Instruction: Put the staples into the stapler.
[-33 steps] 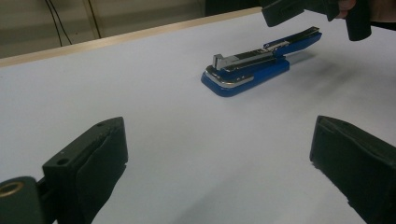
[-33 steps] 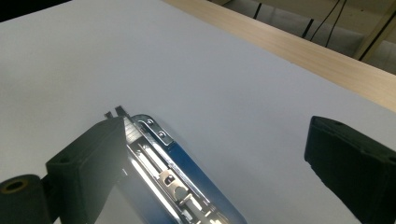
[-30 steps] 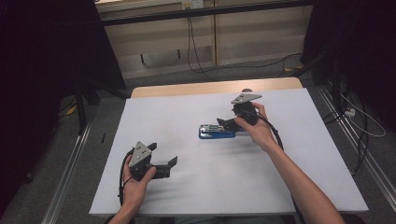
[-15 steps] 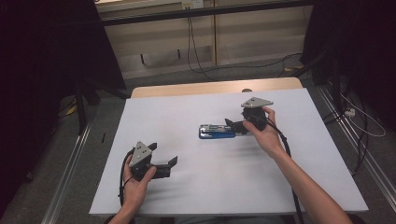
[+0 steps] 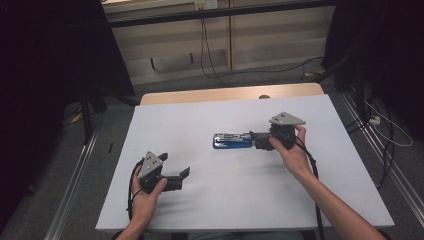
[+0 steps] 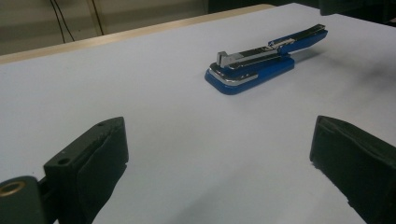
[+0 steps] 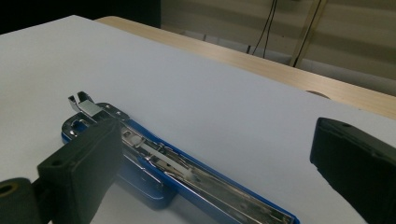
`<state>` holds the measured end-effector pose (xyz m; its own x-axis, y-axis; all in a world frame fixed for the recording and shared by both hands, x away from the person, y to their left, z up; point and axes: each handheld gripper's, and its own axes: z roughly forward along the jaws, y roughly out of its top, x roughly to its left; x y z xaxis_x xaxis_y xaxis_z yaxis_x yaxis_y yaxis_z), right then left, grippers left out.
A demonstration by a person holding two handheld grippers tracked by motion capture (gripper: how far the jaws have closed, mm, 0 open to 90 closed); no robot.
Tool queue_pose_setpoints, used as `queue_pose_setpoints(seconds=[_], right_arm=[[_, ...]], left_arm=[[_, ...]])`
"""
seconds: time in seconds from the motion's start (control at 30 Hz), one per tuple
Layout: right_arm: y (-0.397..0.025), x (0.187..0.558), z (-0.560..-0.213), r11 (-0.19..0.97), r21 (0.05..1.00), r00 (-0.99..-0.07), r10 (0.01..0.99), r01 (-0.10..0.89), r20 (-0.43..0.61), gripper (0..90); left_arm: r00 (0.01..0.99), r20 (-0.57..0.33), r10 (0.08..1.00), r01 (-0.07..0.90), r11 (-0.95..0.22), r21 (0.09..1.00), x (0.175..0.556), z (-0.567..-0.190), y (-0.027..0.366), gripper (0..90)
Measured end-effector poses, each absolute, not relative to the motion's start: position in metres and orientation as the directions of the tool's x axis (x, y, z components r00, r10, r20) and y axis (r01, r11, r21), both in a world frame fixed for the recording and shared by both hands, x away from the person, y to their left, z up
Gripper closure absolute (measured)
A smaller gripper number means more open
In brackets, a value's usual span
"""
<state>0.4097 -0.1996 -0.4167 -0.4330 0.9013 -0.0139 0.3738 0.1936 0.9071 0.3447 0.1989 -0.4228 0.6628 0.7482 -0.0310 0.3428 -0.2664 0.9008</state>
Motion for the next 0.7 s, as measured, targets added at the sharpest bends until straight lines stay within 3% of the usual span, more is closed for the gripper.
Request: queue_pose_setpoints(seconds=[0.7], right_arm=[[-0.233, 0.371, -0.428, 0.152, 0.913, -0.361, 0.933, 0.378, -0.006, 2.0]], left_arm=[[0.653, -0.027, 0.757, 0.342, -0.263, 0.902, 0.345, -0.424, 0.200, 4.7]])
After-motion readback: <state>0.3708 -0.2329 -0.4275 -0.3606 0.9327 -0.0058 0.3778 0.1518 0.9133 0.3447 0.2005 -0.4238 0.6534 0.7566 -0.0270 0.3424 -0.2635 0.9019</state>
